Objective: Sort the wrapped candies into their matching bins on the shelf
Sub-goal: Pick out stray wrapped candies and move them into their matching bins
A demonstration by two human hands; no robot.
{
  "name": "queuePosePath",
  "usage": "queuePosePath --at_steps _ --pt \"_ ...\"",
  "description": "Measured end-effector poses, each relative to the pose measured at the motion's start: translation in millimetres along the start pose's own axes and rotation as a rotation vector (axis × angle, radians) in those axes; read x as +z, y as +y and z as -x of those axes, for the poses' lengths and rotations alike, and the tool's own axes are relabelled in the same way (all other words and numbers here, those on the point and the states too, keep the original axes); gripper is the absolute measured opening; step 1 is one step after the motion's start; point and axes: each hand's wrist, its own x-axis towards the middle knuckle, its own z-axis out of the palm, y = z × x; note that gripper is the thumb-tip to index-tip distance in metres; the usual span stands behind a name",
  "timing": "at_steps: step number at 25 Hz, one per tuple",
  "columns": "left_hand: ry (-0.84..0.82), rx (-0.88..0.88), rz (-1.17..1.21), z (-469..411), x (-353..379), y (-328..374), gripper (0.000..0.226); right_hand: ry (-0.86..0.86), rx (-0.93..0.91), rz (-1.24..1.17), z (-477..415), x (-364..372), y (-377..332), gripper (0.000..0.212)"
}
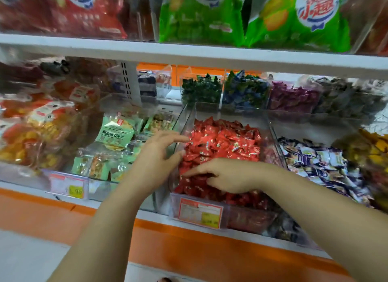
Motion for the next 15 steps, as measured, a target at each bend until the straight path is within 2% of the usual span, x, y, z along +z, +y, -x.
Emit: queuePosePath --at_steps 4,9,13,15 --pt "-0.016 -0.007 0.024 -6.1 -4.4 0.5 0.031 0.063 0.192 -0.243 -16.5 -14.3 21.9 0.072" --pt "-0.010 -0.011 0.057 -4.9 -4.6 4.2 0.032 0.151 0.309 -0.516 -4.0 -27.4 50.6 0.070" --pt "-0.023 -0.021 0.041 -3.6 -4.5 4.8 0.030 0.167 0.336 -0.392 9.2 -35.9 50.9 0.057" --pt "-0.033 -0.026 0.028 -3.7 -4.2 5.6 0.029 0.196 0.255 -0.163 13.6 -34.0 41.5 0.042"
